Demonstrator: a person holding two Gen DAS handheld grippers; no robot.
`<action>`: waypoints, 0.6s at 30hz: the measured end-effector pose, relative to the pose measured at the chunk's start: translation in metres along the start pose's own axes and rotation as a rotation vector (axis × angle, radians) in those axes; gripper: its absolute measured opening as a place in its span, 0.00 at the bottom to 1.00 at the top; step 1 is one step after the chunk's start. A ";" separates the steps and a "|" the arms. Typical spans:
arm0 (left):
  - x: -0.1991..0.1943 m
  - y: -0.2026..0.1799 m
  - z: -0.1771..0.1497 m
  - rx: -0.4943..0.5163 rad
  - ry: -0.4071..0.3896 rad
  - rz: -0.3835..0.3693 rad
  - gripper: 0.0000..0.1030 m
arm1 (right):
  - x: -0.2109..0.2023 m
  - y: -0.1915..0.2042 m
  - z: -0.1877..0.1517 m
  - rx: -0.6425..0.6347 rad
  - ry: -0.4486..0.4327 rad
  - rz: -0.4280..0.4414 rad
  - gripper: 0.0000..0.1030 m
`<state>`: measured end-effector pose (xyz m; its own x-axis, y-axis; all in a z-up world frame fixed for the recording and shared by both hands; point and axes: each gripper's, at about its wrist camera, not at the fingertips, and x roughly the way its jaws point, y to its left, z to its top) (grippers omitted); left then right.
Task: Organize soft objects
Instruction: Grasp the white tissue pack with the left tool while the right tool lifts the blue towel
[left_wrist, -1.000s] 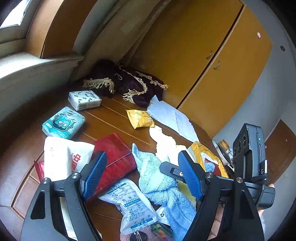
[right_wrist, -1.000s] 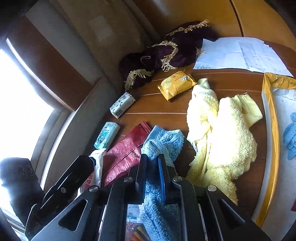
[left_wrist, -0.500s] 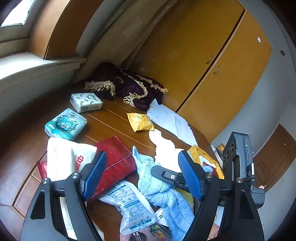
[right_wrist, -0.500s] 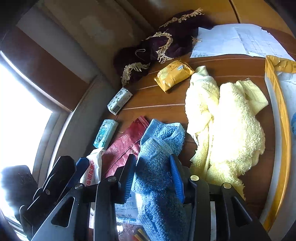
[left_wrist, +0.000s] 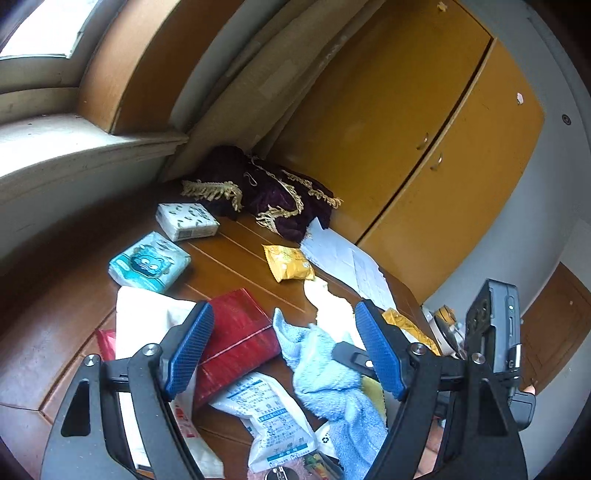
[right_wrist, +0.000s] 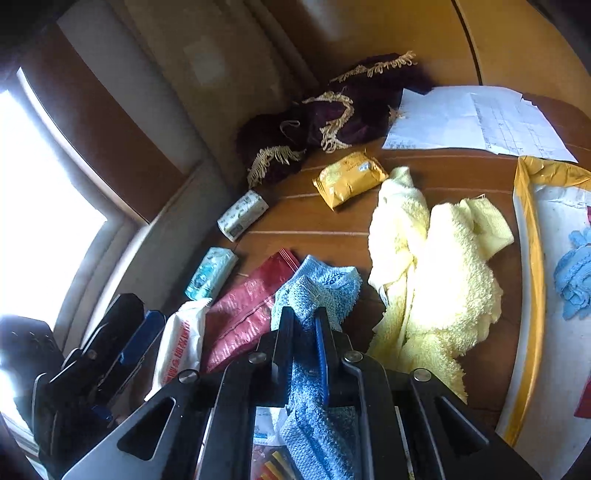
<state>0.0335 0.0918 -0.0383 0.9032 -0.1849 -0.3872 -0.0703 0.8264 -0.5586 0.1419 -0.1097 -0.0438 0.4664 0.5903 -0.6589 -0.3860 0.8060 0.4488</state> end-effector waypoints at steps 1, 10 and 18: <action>-0.007 0.006 0.004 -0.012 -0.016 0.017 0.76 | -0.006 0.000 0.001 0.002 -0.024 0.011 0.09; 0.000 0.051 0.016 -0.046 0.207 0.122 0.79 | 0.002 -0.002 0.001 0.026 0.009 0.016 0.15; 0.018 0.029 -0.003 0.118 0.221 0.364 0.33 | 0.014 -0.006 -0.002 0.047 0.069 0.012 0.30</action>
<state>0.0463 0.1109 -0.0629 0.7150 0.0310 -0.6984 -0.3067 0.9116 -0.2736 0.1491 -0.1066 -0.0575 0.4058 0.5967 -0.6923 -0.3523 0.8010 0.4840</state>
